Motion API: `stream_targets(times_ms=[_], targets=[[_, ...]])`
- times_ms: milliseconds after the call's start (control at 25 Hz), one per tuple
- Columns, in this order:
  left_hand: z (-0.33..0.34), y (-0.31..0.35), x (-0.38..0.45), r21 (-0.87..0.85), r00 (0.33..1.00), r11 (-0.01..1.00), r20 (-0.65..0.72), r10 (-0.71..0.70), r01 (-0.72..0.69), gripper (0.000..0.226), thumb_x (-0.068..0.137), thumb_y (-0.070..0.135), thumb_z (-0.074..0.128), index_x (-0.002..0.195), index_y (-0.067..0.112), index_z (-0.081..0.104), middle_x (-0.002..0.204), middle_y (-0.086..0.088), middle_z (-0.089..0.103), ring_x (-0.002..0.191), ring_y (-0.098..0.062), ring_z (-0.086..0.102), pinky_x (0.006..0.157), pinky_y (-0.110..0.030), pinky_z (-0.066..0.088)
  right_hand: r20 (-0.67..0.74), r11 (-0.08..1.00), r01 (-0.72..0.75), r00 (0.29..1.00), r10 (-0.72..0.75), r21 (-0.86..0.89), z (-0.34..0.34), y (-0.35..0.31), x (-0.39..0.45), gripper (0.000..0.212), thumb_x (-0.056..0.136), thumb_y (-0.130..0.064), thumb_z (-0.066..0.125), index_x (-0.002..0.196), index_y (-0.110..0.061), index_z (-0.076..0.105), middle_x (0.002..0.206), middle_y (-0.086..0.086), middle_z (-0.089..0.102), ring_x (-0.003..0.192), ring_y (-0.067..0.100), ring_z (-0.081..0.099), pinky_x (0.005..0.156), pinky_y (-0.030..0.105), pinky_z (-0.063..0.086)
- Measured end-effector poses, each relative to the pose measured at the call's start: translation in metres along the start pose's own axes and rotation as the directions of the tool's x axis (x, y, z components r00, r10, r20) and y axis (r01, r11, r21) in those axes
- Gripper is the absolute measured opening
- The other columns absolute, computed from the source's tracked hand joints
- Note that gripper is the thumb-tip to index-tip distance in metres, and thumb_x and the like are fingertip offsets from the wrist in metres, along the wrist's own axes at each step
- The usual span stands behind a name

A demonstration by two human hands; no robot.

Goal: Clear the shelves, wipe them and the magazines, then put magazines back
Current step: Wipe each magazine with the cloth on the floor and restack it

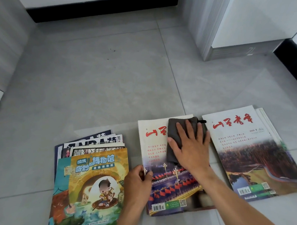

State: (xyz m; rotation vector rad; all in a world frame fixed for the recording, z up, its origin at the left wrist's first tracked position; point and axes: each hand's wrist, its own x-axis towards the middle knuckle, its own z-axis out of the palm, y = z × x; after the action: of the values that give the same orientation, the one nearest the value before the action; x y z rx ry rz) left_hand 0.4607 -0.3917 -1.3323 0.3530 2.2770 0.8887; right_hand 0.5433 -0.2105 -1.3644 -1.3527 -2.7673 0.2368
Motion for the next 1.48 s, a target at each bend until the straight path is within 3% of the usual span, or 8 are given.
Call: stream_targets(times_ms=[280,480,640,840,960,1040,1240,1480], targets=[[-0.004,-0.003,0.003,-0.028,1.000,0.999,0.006,0.022,-0.022,0.011,0.090,0.013,0.065,0.080,0.011,0.063,0.069,0.000,0.061,0.062,-0.013,0.053,0.058,-0.027,0.042,0.013,0.818,0.572,0.819,-0.574,0.057,0.010,-0.025,-0.009,0.056,0.097,-0.055,0.037,0.148,-0.033,0.043,0.155,-0.005,0.043,0.146,0.029,0.031,0.116,0.051,0.028],[-0.001,-0.002,0.000,-0.022,1.000,1.000,0.003,0.002,-0.001,0.011,0.092,0.022,0.066,0.086,0.014,0.063,0.078,-0.002,0.066,0.072,-0.017,0.061,0.062,-0.027,0.047,-0.133,0.978,0.081,0.990,-0.056,0.191,0.001,-0.030,0.004,0.046,0.099,-0.038,0.046,0.142,-0.021,0.047,0.148,0.003,0.050,0.139,0.032,0.040,0.105,0.051,0.044],[-0.007,0.003,0.002,-0.046,0.999,0.999,0.048,-0.007,0.009,0.010,0.088,0.012,0.068,0.083,0.020,0.065,0.077,0.005,0.068,0.070,-0.012,0.063,0.064,-0.026,0.051,-0.066,0.889,0.248,0.968,-0.242,0.385,0.003,-0.062,-0.018,0.038,0.101,-0.047,0.043,0.130,-0.022,0.049,0.149,0.000,0.044,0.140,0.022,0.038,0.111,0.044,0.038],[-0.012,0.009,0.005,0.082,0.989,0.992,-0.104,0.108,-0.100,0.036,0.079,0.012,0.073,0.108,0.027,0.059,0.106,0.016,0.056,0.096,-0.006,0.059,0.088,-0.025,0.050,0.053,0.901,-0.149,0.989,0.140,0.408,-0.025,-0.018,-0.002,0.054,0.086,-0.055,0.066,0.128,-0.022,0.053,0.122,-0.003,0.063,0.116,0.025,0.055,0.097,0.042,0.043],[-0.012,0.012,0.007,-0.084,0.992,0.989,-0.046,0.117,-0.120,0.040,0.087,0.000,0.059,0.117,0.026,0.061,0.118,0.012,0.056,0.109,-0.008,0.056,0.098,-0.026,0.047,0.264,0.915,-0.193,0.959,0.101,0.355,-0.034,-0.015,0.003,0.043,0.084,-0.058,0.065,0.109,-0.023,0.062,0.097,-0.007,0.068,0.095,0.020,0.061,0.077,0.034,0.050],[-0.014,0.019,0.008,-0.326,0.999,0.945,0.002,0.038,-0.035,0.030,0.092,0.001,0.055,0.103,0.026,0.066,0.110,0.006,0.065,0.104,-0.010,0.061,0.088,-0.022,0.049,0.343,0.814,-0.244,0.937,0.059,0.527,-0.045,-0.018,-0.001,0.025,0.087,-0.040,0.070,0.098,-0.019,0.060,0.090,-0.006,0.063,0.085,0.017,0.060,0.068,0.029,0.046],[-0.027,0.041,0.010,-0.699,0.976,0.713,0.186,0.109,0.054,0.045,0.086,-0.004,0.067,0.117,0.024,0.049,0.107,-0.006,0.073,0.099,-0.023,0.070,0.077,-0.035,0.059,0.506,0.067,-0.502,0.860,-0.072,0.862,-0.079,-0.014,-0.010,0.025,0.088,-0.001,0.070,0.101,-0.015,0.054,0.094,0.009,0.076,0.092,0.029,0.072,0.078,0.038,0.057],[-0.037,0.055,0.007,-0.466,0.940,0.880,0.253,0.231,-0.091,0.067,0.077,-0.009,0.074,0.124,0.038,0.062,0.119,0.007,0.065,0.103,-0.005,0.065,0.077,-0.022,0.057,0.345,0.127,-0.332,0.933,-0.099,0.935,-0.094,0.001,-0.017,0.059,0.087,-0.003,0.072,0.127,-0.044,0.057,0.109,-0.003,0.074,0.099,0.013,0.071,0.079,0.030,0.060]])
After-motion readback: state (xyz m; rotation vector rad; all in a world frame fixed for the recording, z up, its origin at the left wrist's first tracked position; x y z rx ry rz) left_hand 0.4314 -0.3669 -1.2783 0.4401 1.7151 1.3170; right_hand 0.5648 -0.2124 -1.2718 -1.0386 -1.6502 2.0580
